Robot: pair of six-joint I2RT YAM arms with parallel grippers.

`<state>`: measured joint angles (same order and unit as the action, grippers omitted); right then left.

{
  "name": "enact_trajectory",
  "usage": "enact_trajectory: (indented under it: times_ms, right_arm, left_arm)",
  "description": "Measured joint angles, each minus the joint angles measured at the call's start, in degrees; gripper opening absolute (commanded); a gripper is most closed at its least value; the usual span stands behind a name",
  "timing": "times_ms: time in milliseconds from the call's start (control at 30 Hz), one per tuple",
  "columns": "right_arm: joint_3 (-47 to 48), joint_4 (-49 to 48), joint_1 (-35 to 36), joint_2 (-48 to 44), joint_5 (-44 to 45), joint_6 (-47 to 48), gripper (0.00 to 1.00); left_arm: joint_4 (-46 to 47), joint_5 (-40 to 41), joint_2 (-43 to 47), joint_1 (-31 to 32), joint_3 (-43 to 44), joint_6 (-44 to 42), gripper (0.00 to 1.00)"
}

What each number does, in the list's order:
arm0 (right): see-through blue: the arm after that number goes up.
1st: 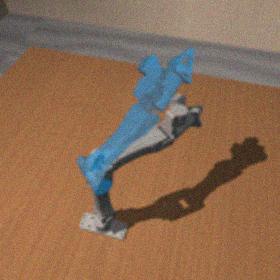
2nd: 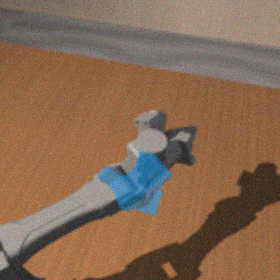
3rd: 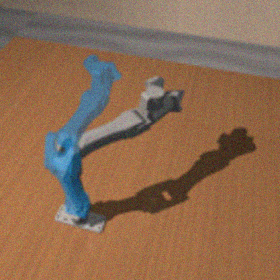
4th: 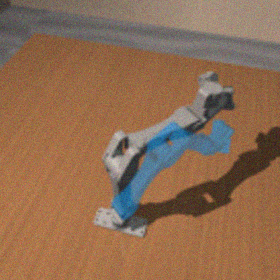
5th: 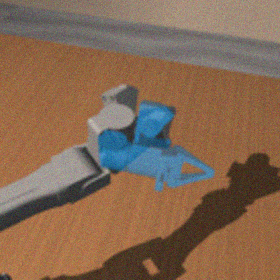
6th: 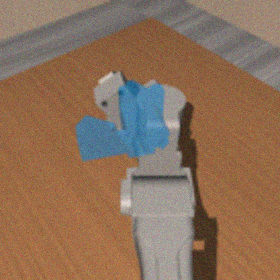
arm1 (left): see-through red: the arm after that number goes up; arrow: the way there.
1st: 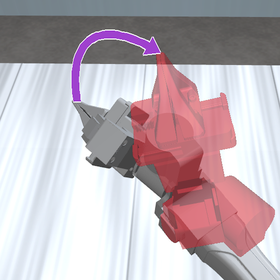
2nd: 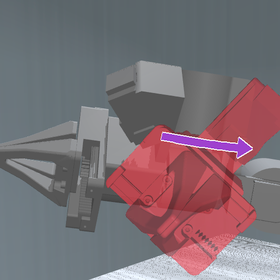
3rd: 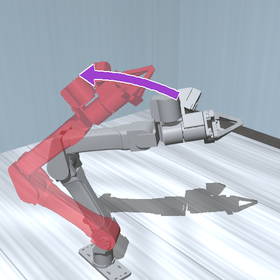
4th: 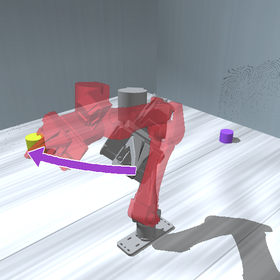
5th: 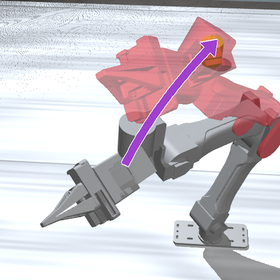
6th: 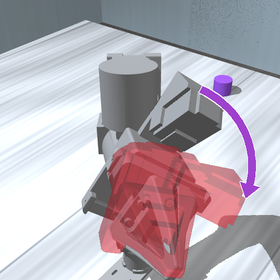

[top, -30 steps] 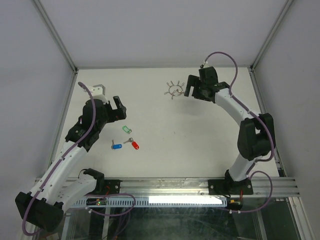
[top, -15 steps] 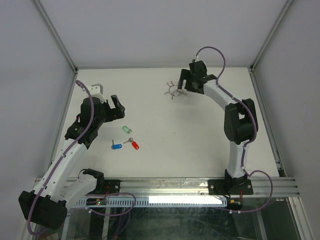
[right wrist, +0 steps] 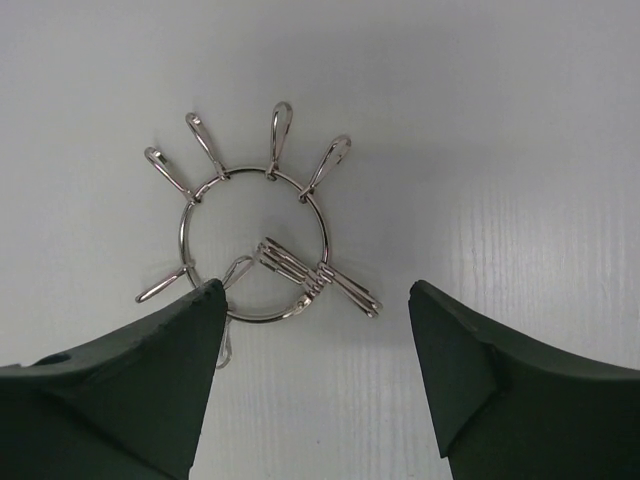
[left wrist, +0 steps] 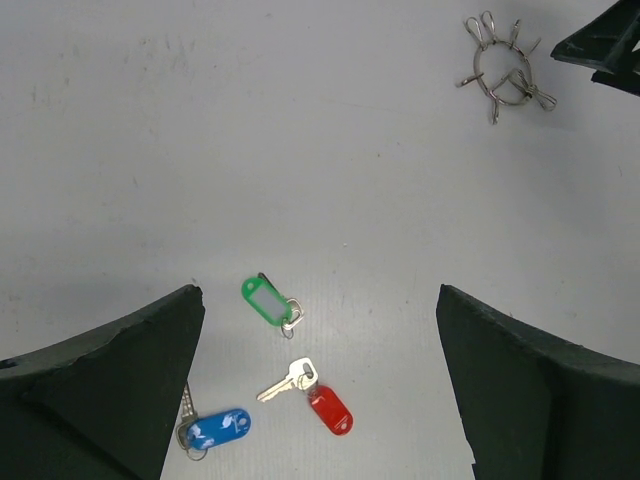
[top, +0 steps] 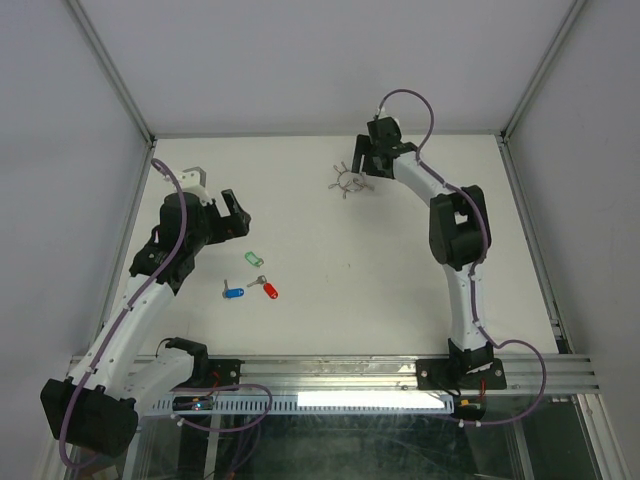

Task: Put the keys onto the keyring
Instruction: Move the keyring to the center of the board.

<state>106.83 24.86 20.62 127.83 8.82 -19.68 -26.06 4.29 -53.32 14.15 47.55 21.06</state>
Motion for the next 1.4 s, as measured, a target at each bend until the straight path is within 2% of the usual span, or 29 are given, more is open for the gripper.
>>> enact_trajectory:
  times_ms: [533,900,1200,1400]
  right_arm:
    - [11.3,3.4,0.0,10.0,1.7,4.9,0.43]
    - [11.8,5.0,-0.4,11.9,1.7,7.0,0.36]
    - [10.5,4.0,-0.5,11.8,0.6,8.9,0.35]
    - [8.4,1.2,-0.5,11.2,-0.1,10.6,0.27]
  left_arm:
    - [0.7,-2.7,-0.7,-0.4,0.0,0.0,0.99]
    - [0.9,-3.3,-1.5,-0.7,0.0,0.0,0.99]
    - [1.2,-3.6,-2.2,-1.5,0.0,0.0,0.99]
    - [1.9,-4.9,-3.2,-1.9,0.0,0.0,0.99]
